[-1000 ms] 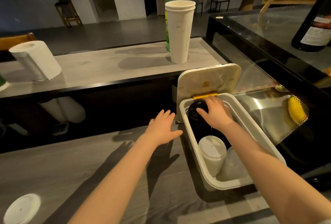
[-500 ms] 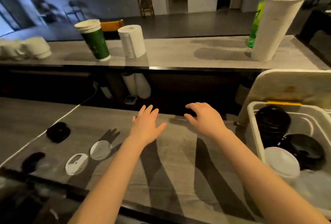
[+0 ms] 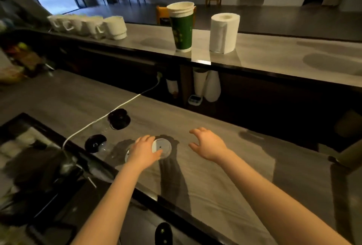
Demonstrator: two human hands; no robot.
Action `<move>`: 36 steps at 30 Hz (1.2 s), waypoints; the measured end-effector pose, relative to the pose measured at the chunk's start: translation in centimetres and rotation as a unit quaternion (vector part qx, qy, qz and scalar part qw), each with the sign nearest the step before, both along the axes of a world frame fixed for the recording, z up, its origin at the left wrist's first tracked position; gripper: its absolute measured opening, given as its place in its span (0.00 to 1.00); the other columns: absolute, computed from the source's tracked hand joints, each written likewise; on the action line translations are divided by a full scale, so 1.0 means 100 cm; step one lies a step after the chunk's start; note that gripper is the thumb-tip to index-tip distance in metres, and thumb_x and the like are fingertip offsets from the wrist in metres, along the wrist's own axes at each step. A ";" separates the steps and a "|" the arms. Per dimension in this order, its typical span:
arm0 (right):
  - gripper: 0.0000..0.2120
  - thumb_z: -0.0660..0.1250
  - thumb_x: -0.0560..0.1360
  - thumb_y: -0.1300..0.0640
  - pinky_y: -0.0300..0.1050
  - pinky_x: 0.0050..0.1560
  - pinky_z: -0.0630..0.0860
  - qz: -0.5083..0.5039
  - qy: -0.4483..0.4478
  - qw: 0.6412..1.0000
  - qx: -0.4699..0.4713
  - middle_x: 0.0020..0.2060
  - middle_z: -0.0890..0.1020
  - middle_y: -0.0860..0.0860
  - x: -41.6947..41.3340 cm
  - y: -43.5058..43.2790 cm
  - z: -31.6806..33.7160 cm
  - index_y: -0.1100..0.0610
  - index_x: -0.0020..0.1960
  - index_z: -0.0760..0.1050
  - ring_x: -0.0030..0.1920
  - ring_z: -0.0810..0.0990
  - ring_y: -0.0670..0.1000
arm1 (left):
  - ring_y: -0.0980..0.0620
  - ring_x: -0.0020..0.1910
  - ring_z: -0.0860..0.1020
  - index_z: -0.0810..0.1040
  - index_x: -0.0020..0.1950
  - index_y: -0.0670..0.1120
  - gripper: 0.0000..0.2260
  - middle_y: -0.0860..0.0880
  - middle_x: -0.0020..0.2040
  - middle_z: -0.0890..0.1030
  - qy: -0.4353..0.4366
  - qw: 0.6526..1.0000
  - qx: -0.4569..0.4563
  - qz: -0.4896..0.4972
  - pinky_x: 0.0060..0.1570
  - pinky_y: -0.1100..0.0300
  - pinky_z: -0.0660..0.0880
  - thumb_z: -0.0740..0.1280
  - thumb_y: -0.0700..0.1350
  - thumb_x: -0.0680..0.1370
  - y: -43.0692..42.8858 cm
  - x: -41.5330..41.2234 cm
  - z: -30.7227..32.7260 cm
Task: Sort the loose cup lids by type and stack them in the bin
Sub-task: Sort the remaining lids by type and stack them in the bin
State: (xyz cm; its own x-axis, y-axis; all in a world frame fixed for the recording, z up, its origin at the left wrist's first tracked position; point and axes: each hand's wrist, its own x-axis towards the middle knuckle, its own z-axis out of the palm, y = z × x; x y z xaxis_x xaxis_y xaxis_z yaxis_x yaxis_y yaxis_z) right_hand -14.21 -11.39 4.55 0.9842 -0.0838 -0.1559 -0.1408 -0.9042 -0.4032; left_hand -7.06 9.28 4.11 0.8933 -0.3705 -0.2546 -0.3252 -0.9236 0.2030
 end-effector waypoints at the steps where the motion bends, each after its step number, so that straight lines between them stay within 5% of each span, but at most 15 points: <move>1: 0.24 0.61 0.78 0.48 0.51 0.61 0.72 0.001 0.013 1.000 0.001 0.68 0.70 0.54 0.011 0.008 -0.006 0.54 0.71 0.64 0.65 0.71 0.56 | 0.46 0.73 0.58 0.60 0.75 0.45 0.28 0.47 0.74 0.62 0.015 1.000 0.006 0.006 0.70 0.54 0.59 0.62 0.54 0.78 0.009 0.011 -0.004; 10: 0.23 0.64 0.77 0.51 0.47 0.60 0.70 -0.066 0.137 0.987 0.057 0.65 0.72 0.58 0.083 0.074 -0.064 0.58 0.69 0.66 0.64 0.72 0.58 | 0.43 0.73 0.56 0.61 0.73 0.47 0.35 0.46 0.74 0.61 0.122 0.981 0.144 -0.050 0.68 0.47 0.62 0.68 0.61 0.72 0.071 0.105 -0.047; 14: 0.42 0.70 0.72 0.46 0.51 0.68 0.63 -0.126 0.181 0.970 0.107 0.72 0.62 0.57 0.104 0.098 -0.088 0.56 0.77 0.49 0.71 0.63 0.60 | 0.45 0.74 0.53 0.59 0.74 0.49 0.39 0.48 0.75 0.57 0.141 0.969 0.160 -0.121 0.69 0.49 0.59 0.69 0.62 0.69 0.084 0.127 -0.068; 18: 0.52 0.70 0.66 0.35 0.57 0.70 0.62 -0.111 0.226 0.968 -0.010 0.75 0.54 0.54 0.114 0.111 -0.104 0.50 0.78 0.42 0.73 0.54 0.62 | 0.46 0.72 0.55 0.64 0.71 0.50 0.34 0.50 0.73 0.59 0.141 0.964 0.132 -0.183 0.69 0.51 0.57 0.70 0.59 0.69 0.086 0.140 -0.079; 24: 0.46 0.76 0.63 0.42 0.52 0.62 0.71 -0.174 0.162 0.971 0.009 0.69 0.65 0.49 0.110 0.111 -0.103 0.50 0.73 0.56 0.68 0.62 0.56 | 0.46 0.71 0.55 0.64 0.69 0.46 0.33 0.48 0.70 0.60 0.157 0.963 0.100 -0.194 0.70 0.52 0.59 0.72 0.56 0.69 0.083 0.144 -0.087; 27: 0.43 0.77 0.62 0.48 0.49 0.63 0.69 -0.222 0.105 0.967 0.070 0.67 0.68 0.51 0.102 0.111 -0.103 0.53 0.71 0.59 0.66 0.66 0.55 | 0.43 0.74 0.51 0.58 0.72 0.43 0.39 0.45 0.73 0.55 0.203 0.959 0.103 -0.171 0.72 0.49 0.58 0.74 0.54 0.69 0.079 0.145 -0.091; 32: 0.40 0.80 0.61 0.53 0.41 0.57 0.69 -0.288 0.023 0.933 0.214 0.64 0.69 0.51 0.095 0.112 -0.100 0.54 0.67 0.63 0.62 0.70 0.51 | 0.43 0.73 0.59 0.44 0.76 0.44 0.49 0.44 0.76 0.53 0.299 0.946 0.055 -0.115 0.67 0.51 0.66 0.75 0.52 0.69 0.076 0.143 -0.093; 34: 0.41 0.80 0.61 0.55 0.39 0.57 0.68 -0.289 0.005 0.925 0.249 0.64 0.69 0.51 0.093 0.116 -0.098 0.55 0.68 0.62 0.61 0.70 0.50 | 0.45 0.71 0.63 0.50 0.76 0.43 0.46 0.44 0.74 0.59 0.314 0.943 0.041 -0.102 0.65 0.54 0.67 0.75 0.53 0.68 0.078 0.142 -0.093; 36: 0.43 0.80 0.62 0.57 0.39 0.59 0.67 -0.288 -0.015 0.910 0.299 0.64 0.69 0.51 0.093 0.120 -0.093 0.55 0.71 0.61 0.62 0.69 0.49 | 0.47 0.60 0.73 0.67 0.65 0.43 0.28 0.43 0.64 0.71 0.291 0.953 -0.008 -0.086 0.57 0.56 0.71 0.74 0.51 0.70 0.077 0.146 -0.095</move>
State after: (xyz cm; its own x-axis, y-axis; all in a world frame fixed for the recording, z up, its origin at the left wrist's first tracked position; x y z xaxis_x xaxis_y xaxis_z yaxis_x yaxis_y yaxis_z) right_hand -4.90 0.59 -4.80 0.8091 -0.4956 -0.3159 -0.5017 -0.3025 -0.8104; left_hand 7.50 16.97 -5.42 0.5277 -0.5074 -0.6812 -0.3000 -0.8616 0.4094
